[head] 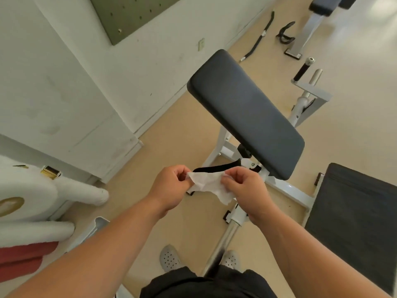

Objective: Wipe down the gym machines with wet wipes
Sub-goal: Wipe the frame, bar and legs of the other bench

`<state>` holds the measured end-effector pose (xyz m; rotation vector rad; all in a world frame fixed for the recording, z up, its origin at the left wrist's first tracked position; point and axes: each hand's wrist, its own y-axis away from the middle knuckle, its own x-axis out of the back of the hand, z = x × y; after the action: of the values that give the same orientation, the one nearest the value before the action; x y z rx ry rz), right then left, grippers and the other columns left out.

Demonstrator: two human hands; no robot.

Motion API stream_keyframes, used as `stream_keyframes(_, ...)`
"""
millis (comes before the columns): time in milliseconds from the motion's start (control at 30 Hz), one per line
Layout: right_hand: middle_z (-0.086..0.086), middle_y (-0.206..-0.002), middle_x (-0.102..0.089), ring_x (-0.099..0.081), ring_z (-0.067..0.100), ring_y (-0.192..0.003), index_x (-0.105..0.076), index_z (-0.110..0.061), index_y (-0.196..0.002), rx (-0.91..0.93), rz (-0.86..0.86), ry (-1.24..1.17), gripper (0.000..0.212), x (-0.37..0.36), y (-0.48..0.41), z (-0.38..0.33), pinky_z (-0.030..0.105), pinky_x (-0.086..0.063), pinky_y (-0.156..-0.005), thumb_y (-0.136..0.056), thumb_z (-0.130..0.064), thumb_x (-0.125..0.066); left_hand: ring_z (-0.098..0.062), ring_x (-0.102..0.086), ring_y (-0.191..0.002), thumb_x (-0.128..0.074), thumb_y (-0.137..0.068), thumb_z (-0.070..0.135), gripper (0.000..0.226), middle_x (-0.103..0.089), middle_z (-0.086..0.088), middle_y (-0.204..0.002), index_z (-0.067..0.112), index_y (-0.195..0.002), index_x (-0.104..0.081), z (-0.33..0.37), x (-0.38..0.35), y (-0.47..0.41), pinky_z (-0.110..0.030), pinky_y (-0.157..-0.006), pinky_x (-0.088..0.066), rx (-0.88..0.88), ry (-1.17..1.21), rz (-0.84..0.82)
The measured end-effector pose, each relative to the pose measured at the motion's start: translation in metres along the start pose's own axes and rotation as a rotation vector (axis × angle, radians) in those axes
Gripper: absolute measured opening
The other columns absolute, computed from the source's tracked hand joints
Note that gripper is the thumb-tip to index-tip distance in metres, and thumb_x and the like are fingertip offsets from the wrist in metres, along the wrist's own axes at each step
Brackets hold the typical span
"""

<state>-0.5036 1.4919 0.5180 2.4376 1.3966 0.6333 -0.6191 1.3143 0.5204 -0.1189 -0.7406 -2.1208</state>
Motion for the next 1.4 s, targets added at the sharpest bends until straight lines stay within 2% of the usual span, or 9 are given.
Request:
stream_keyframes(67, -0.008, -0.078, -0.072, -0.065, 0.007, -0.072, -0.075, -0.025, -0.089, -0.010, 0.017, -0.017, 0.010, 0.003, 0.002, 0.002, 0.031, -0.057, -0.070, -0.096, -0.020, -0.069, -0.012, -0.044, -0.061, -0.068, -0.094, 0.020, 0.019, -0.057, 0.002, -0.067, 0.013, -0.076, -0.067, 0.007, -0.005, -0.007, -0.032, -0.061, -0.039, -0.009, -0.013, -0.033)
stream_keyframes(233, 0.003, -0.085, -0.072, -0.065, 0.010, -0.073, -0.073, -0.024, -0.089, -0.008, -0.004, -0.042, 0.007, 0.020, -0.002, 0.012, 0.039, -0.060, -0.074, -0.095, -0.022, -0.070, -0.013, -0.049, -0.059, -0.065, -0.089, 0.008, 0.017, -0.062, 0.000, -0.062, 0.013, -0.073, -0.064, 0.021, -0.034, -0.018, -0.032, -0.062, -0.043, -0.040, -0.043, -0.063)
stream_keyframes(400, -0.003, -0.083, -0.071, -0.066, 0.014, -0.079, -0.073, -0.026, -0.087, -0.081, 0.125, -0.139, 0.009, 0.024, -0.001, 0.031, 0.031, -0.057, -0.073, -0.096, -0.025, -0.071, -0.012, -0.054, -0.066, -0.070, -0.090, 0.012, 0.007, -0.065, -0.004, -0.074, 0.017, -0.085, -0.070, 0.018, -0.044, -0.051, -0.031, -0.065, -0.048, -0.025, -0.141, -0.223)
stream_keyframes(667, -0.007, -0.083, -0.070, -0.066, 0.010, -0.081, -0.072, -0.029, -0.089, -0.212, 0.367, -0.006, 0.012, 0.002, -0.086, 0.051, 0.029, -0.056, -0.073, -0.098, -0.023, -0.067, -0.017, -0.062, -0.077, -0.067, -0.092, 0.010, 0.015, -0.067, -0.008, -0.090, 0.024, -0.098, -0.068, -0.023, -0.026, -0.207, -0.029, -0.067, -0.047, 0.025, -0.294, -0.458)
stream_keyframes(767, -0.009, -0.078, -0.069, -0.065, 0.000, -0.073, -0.073, -0.028, -0.091, -0.239, 0.422, -0.024, 0.010, -0.024, -0.111, 0.071, 0.016, -0.051, -0.061, -0.098, -0.024, -0.068, -0.016, -0.063, -0.083, -0.065, -0.096, 0.020, 0.011, -0.067, -0.010, -0.101, 0.026, -0.105, -0.066, -0.043, -0.029, -0.247, -0.027, -0.070, -0.047, 0.049, -0.274, -0.491)
stream_keyframes(900, -0.012, -0.081, -0.069, -0.063, -0.001, -0.071, -0.074, -0.027, -0.091, -0.306, 0.444, -0.124, 0.010, -0.046, -0.126, 0.087, 0.010, -0.044, -0.054, -0.098, -0.023, -0.069, -0.017, -0.067, -0.094, -0.062, -0.099, 0.027, 0.021, -0.067, 0.003, -0.108, 0.035, -0.119, -0.066, -0.040, -0.051, -0.242, -0.028, -0.078, -0.052, 0.013, -0.176, -0.596)
stream_keyframes(1100, 0.000, -0.090, -0.077, -0.070, 0.011, -0.083, -0.079, -0.019, -0.099, -0.325, 0.360, -0.380, 0.010, -0.037, -0.103, 0.093, 0.025, -0.056, -0.072, -0.097, -0.021, -0.069, -0.003, -0.063, -0.108, -0.074, -0.091, 0.027, 0.051, -0.059, 0.021, -0.128, 0.048, -0.134, -0.057, -0.036, -0.076, -0.209, -0.026, -0.090, -0.054, -0.098, -0.204, -0.802)
stream_keyframes(1300, 0.015, -0.090, -0.075, -0.071, 0.013, -0.075, -0.072, -0.009, -0.101, -0.329, 0.529, -0.559, 0.009, -0.039, -0.087, 0.076, 0.026, -0.058, -0.070, -0.093, -0.008, -0.073, -0.022, -0.073, -0.092, -0.077, -0.090, 0.021, 0.009, -0.077, -0.001, -0.095, 0.025, -0.098, -0.077, -0.022, -0.080, -0.208, -0.039, -0.082, -0.060, -0.176, -0.185, -0.893)
stream_keyframes(1400, 0.018, -0.092, -0.071, -0.071, 0.023, -0.081, -0.069, -0.018, -0.104, -0.367, 0.637, -0.565, 0.016, -0.054, -0.085, 0.076, 0.032, -0.059, -0.070, -0.092, -0.009, -0.074, -0.021, -0.072, -0.082, -0.075, -0.090, 0.013, 0.012, -0.076, -0.004, -0.084, 0.024, -0.085, -0.077, -0.018, -0.079, -0.212, -0.038, -0.077, -0.059, -0.180, -0.246, -0.918)
